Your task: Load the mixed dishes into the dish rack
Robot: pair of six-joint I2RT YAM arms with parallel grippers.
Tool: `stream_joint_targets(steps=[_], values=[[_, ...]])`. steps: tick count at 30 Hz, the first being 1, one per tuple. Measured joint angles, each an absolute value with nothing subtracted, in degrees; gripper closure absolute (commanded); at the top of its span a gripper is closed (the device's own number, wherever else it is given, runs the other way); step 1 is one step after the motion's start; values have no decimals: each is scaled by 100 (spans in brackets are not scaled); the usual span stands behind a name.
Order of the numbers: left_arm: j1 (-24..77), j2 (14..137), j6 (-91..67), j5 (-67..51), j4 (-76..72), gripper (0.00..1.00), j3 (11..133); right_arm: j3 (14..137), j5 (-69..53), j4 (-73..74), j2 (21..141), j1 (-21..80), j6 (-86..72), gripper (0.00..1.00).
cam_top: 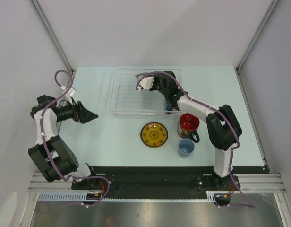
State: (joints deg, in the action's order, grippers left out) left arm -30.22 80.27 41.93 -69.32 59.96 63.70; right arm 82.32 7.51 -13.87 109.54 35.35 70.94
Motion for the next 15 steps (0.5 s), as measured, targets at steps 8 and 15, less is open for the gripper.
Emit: stream_joint_targets(steps=[8, 15], values=[[-3011, 8038, 4204, -6941, 5983, 7, 6370, 8232, 694, -1409, 11002, 3481, 7054, 100], [-3011, 8042, 4252, -6938, 5994, 7, 6344, 8232, 659, -1398, 11052, 3452, 6954, 100]])
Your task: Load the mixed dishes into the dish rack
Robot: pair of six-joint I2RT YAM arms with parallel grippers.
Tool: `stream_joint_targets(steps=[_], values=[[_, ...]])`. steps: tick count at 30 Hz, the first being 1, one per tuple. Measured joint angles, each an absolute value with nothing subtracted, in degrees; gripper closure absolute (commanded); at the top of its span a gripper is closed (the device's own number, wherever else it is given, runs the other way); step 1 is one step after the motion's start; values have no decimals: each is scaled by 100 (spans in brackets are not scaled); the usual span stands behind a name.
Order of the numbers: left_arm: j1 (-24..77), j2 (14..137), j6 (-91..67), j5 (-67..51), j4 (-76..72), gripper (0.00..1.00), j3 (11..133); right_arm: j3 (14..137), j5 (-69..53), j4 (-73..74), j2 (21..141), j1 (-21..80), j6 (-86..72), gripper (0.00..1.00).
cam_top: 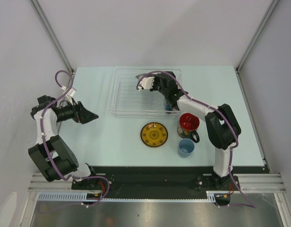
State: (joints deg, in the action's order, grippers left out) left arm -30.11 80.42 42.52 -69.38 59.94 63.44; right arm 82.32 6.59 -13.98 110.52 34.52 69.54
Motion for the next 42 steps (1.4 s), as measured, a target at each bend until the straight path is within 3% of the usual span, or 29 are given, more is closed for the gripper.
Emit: stream_joint_targets(steps=[25, 42], values=[[-2989, 8189, 4628, -6938, 6121, 9, 6117, 8232, 650, -1590, 10892, 3583, 7011, 100], [-2912, 8250, 4722, -6947, 6324, 9, 6119, 8237, 408, -1656, 11124, 2950, 6904, 100]])
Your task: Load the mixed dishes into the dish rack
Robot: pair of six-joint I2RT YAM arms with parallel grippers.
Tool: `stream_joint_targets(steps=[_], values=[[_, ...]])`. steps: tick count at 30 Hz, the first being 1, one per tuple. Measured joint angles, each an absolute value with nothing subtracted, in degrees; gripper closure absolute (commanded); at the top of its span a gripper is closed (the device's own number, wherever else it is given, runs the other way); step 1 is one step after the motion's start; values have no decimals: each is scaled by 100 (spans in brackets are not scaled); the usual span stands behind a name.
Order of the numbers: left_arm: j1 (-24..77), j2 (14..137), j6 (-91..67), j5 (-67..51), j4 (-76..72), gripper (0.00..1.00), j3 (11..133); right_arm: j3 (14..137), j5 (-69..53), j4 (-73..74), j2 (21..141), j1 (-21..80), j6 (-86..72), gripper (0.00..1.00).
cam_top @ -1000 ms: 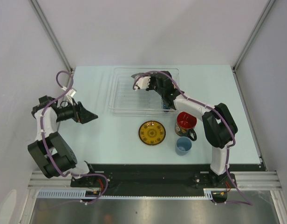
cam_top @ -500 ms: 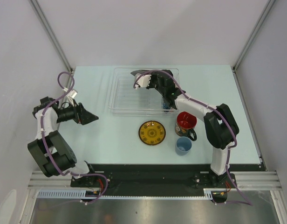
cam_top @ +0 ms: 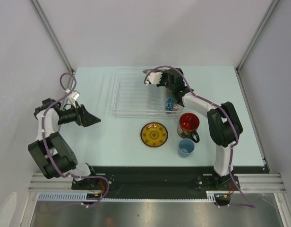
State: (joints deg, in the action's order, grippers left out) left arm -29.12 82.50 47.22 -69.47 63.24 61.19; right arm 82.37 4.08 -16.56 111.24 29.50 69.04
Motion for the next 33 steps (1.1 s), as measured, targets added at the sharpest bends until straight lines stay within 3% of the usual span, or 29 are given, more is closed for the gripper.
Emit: stream_joint_targets(steps=[21, 24, 25, 27, 33], values=[[-2853, 8350, 4766, -6973, 6364, 9, 6163, 8628, -30, -1455, 11817, 2762, 6928, 100], [-2842, 8361, 4766, -6976, 6359, 9, 6163, 8672, -19, -1466, 11876, 2792, 7035, 89], [-2840, 8364, 4766, -6978, 6359, 9, 6163, 8672, 14, -1483, 11891, 2810, 7070, 59], [-2836, 8366, 4766, -6982, 6359, 8, 6163, 8672, 95, -1500, 11920, 2849, 7078, 44], [-2829, 8414, 4768, -7015, 6359, 8, 6163, 8702, 342, -1988, 11970, 3118, 7094, 38]])
